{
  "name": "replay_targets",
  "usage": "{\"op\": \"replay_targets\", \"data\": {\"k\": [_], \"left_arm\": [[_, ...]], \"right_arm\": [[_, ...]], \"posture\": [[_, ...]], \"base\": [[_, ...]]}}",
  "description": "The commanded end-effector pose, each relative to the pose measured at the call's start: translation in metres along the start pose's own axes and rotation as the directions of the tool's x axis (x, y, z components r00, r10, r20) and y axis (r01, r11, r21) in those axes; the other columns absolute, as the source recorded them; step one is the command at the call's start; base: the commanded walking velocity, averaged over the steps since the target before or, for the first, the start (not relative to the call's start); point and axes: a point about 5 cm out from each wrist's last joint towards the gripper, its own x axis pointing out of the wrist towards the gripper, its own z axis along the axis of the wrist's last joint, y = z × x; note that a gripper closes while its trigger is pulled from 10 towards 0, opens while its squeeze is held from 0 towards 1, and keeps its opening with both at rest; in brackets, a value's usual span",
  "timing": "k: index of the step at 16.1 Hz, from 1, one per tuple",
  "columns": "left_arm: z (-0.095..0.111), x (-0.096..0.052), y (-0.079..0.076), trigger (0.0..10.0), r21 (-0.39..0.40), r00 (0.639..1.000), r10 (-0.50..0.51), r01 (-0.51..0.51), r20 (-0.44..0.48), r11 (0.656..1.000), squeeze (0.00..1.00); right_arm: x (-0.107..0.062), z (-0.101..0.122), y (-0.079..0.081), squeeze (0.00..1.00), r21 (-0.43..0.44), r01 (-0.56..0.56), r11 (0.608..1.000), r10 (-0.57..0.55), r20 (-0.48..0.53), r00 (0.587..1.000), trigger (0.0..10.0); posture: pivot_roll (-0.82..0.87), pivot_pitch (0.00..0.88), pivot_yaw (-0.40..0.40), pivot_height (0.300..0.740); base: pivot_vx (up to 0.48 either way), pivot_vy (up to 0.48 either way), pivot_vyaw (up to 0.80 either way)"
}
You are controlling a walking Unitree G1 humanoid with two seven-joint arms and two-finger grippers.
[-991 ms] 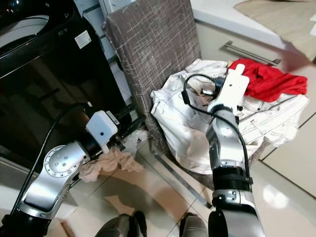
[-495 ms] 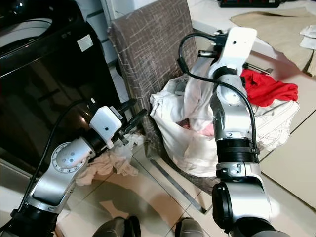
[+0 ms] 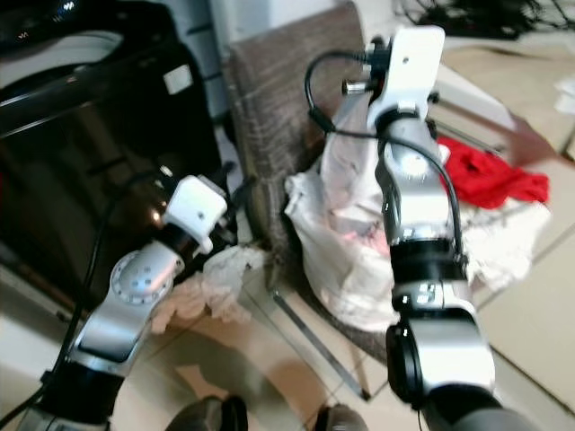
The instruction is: Clothes washing
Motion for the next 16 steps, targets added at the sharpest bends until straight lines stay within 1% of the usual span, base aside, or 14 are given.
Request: {"op": "replay_targets", "data": {"k": [1, 2, 3, 4, 6, 7, 8, 9, 10, 12, 13, 15, 16], "left_arm": [[-0.008, -0.002, 0.005, 10.0, 0.004, 0.996, 0.060, -0.060, -0.059, 0.998, 0.00], [-0.012, -0.002, 0.003, 10.0, 0.015, 0.992, 0.096, -0.095, -0.087, 0.995, 0.00], [-0.013, -0.002, 0.001, 10.0, 0.013, 0.989, 0.109, -0.108, -0.097, 0.994, 0.00], [-0.015, -0.002, 0.000, 10.0, 0.024, 0.985, 0.135, -0.133, -0.107, 0.991, 0.00], [-0.016, -0.002, 0.003, 10.0, 0.026, 0.980, 0.163, -0.161, -0.116, 0.987, 0.00], [-0.017, -0.002, 0.005, 10.0, 0.038, 0.974, 0.195, -0.191, -0.120, 0.981, 0.00], [-0.017, -0.002, 0.005, 10.0, 0.039, 0.971, 0.204, -0.201, -0.124, 0.979, 0.00], [-0.017, -0.002, 0.004, 10.0, 0.053, 0.967, 0.217, -0.212, -0.130, 0.976, 0.00], [-0.019, -0.003, 0.005, 10.0, 0.045, 0.965, 0.225, -0.220, -0.139, 0.974, 0.00], [-0.024, -0.004, 0.006, 10.0, 0.041, 0.952, 0.242, -0.239, -0.185, 0.970, 0.00], [-0.025, -0.004, 0.007, 10.0, 0.055, 0.949, 0.251, -0.245, -0.191, 0.968, 0.00], [-0.025, -0.003, 0.007, 10.0, 0.075, 0.945, 0.261, -0.251, -0.196, 0.965, 0.00], [-0.025, -0.003, 0.008, 10.0, 0.073, 0.944, 0.265, -0.256, -0.194, 0.964, 0.00]], "right_arm": [[-0.006, -0.015, 0.003, 0.09, 0.005, -0.004, 1.000, 0.004, -0.043, 0.999, 0.0], [-0.012, -0.025, 0.005, 0.18, 0.000, -0.013, 1.000, 0.013, -0.066, 0.998, 0.0], [-0.016, -0.030, 0.008, 0.22, -0.008, -0.023, 1.000, 0.022, -0.078, 0.997, 0.0], [-0.018, -0.034, 0.009, 0.29, -0.027, -0.041, 0.999, 0.038, -0.081, 0.996, 0.0], [-0.018, -0.034, 0.011, 0.27, -0.046, -0.075, 0.996, 0.071, -0.071, 0.995, 0.0], [-0.019, -0.039, 0.011, 0.24, -0.027, -0.083, 0.996, 0.080, -0.092, 0.993, 0.0], [-0.019, -0.043, 0.011, 0.21, -0.018, -0.079, 0.997, 0.076, -0.108, 0.991, 0.0], [-0.021, -0.049, 0.010, 0.21, -0.006, -0.076, 0.997, 0.075, -0.132, 0.988, 0.0], [-0.023, -0.053, 0.010, 0.20, 0.002, -0.076, 0.997, 0.075, -0.147, 0.986, 0.0], [-0.027, -0.061, 0.013, 0.20, 0.001, -0.091, 0.996, 0.090, -0.168, 0.982, 0.0], [-0.028, -0.065, 0.016, 0.21, 0.001, -0.105, 0.994, 0.104, -0.181, 0.978, 0.0], [-0.027, -0.067, 0.018, 0.21, 0.002, -0.116, 0.993, 0.114, -0.187, 0.976, 0.0], [-0.027, -0.067, 0.019, 0.21, 0.004, -0.119, 0.993, 0.118, -0.189, 0.975, 0.0]], "posture": [[-0.10, 0.036, 0.059, 0.740], [-0.10, 0.038, 0.062, 0.740], [-0.10, 0.037, 0.063, 0.740], [-0.10, 0.035, 0.062, 0.740], [-0.10, 0.032, 0.059, 0.740], [-0.09, 0.028, 0.052, 0.740], [-0.08, 0.021, 0.044, 0.740], [-0.08, 0.019, 0.041, 0.740], [-0.07, 0.016, 0.036, 0.740], [-0.07, 0.013, 0.028, 0.740], [-0.07, 0.011, 0.025, 0.740], [-0.06, 0.011, 0.024, 0.740], [-0.06, 0.013, 0.023, 0.740]], "base": [[0.000, 0.000, 0.69], [0.000, 0.000, 0.68], [0.000, 0.000, 0.68], [0.000, 0.000, 0.65], [0.000, 0.000, 0.60], [0.000, 0.000, 0.56], [0.000, 0.000, 0.56], [0.000, 0.000, 0.56], [0.000, 0.000, 0.55], [0.000, -0.480, 0.52], [0.000, -0.480, 0.51], [0.000, -0.480, 0.51], [0.000, -0.480, 0.51]]}}
